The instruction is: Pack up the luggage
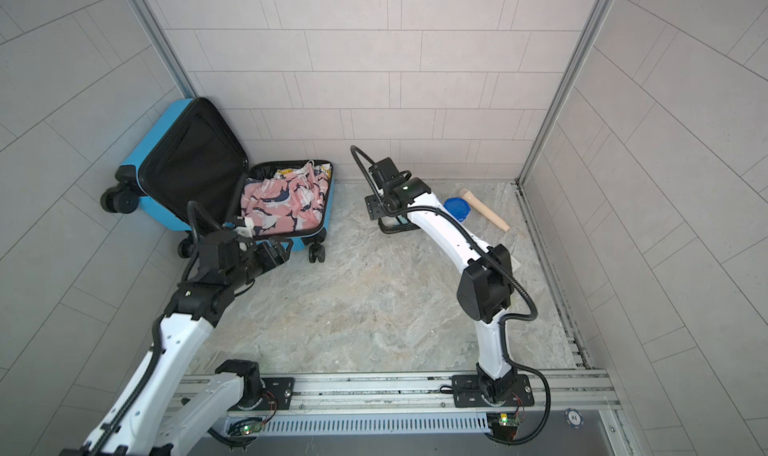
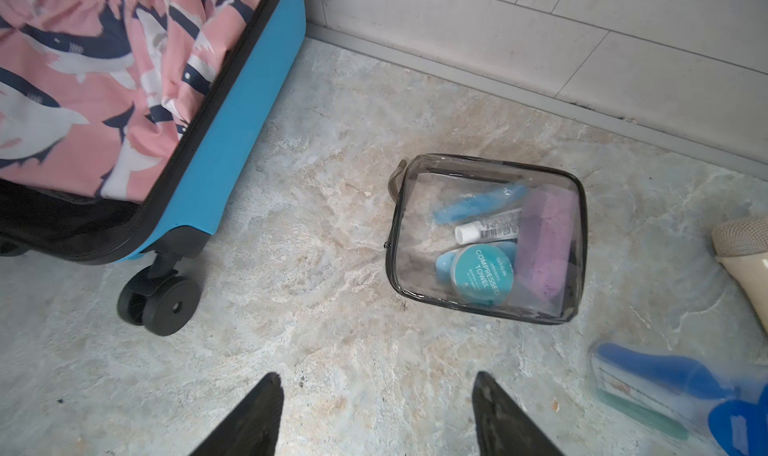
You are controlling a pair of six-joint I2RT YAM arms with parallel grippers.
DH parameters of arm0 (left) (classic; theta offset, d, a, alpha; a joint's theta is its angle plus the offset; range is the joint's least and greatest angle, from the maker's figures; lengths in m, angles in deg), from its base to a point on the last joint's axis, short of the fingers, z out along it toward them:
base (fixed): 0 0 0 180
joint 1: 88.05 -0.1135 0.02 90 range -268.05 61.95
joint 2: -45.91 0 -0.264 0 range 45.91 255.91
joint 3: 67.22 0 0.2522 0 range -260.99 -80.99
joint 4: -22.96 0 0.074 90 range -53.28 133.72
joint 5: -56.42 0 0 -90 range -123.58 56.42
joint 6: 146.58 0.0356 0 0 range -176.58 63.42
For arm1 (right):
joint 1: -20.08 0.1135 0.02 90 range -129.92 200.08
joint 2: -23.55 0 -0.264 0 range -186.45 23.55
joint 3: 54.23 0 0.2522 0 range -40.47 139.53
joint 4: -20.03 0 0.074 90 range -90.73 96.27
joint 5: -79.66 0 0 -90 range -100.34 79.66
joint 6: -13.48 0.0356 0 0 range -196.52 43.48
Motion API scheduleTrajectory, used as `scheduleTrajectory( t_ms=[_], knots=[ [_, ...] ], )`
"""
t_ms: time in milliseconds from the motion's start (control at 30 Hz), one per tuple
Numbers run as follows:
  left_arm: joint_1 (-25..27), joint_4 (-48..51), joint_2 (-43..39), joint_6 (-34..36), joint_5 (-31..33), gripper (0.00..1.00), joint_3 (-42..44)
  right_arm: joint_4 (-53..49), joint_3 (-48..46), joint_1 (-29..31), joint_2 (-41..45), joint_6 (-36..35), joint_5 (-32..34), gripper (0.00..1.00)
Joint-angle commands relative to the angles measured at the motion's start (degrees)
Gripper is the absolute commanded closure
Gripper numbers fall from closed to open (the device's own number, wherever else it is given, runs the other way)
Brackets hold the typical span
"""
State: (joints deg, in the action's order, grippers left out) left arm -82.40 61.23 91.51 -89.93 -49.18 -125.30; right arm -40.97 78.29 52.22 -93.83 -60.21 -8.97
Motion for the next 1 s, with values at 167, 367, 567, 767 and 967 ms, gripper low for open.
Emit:
scheduleTrajectory(
  t_ms=[167, 367, 567, 767, 967],
  knots=[
    [0.2, 3.4, -8.4, -1.4, 1.6, 0.09, 6.1, -13.2, 19.7, 1.8, -17.4, -1.1, 10.5, 0.34],
    [0.2, 2.0, -13.4, -6.4, -0.3, 0.09, 13.0, -11.3, 22.0, 1.8, -23.9, -1.8, 14.5, 0.44],
    [0.3, 0.7, -16.6, -10.1, -1.9, 0.11, 18.9, -7.1, 22.0, 2.0, -27.7, -2.4, 15.6, 0.42],
    [0.3, 0.3, -17.8, -11.3, -2.2, 0.12, 20.7, -3.1, 23.1, 2.9, -31.1, -2.9, 19.8, 0.47],
    [0.4, 0.2, -17.6, -11.3, -2.2, 0.12, 20.8, -2.0, 26.0, 2.9, -34.2, -2.2, 23.5, 0.51]
  ],
)
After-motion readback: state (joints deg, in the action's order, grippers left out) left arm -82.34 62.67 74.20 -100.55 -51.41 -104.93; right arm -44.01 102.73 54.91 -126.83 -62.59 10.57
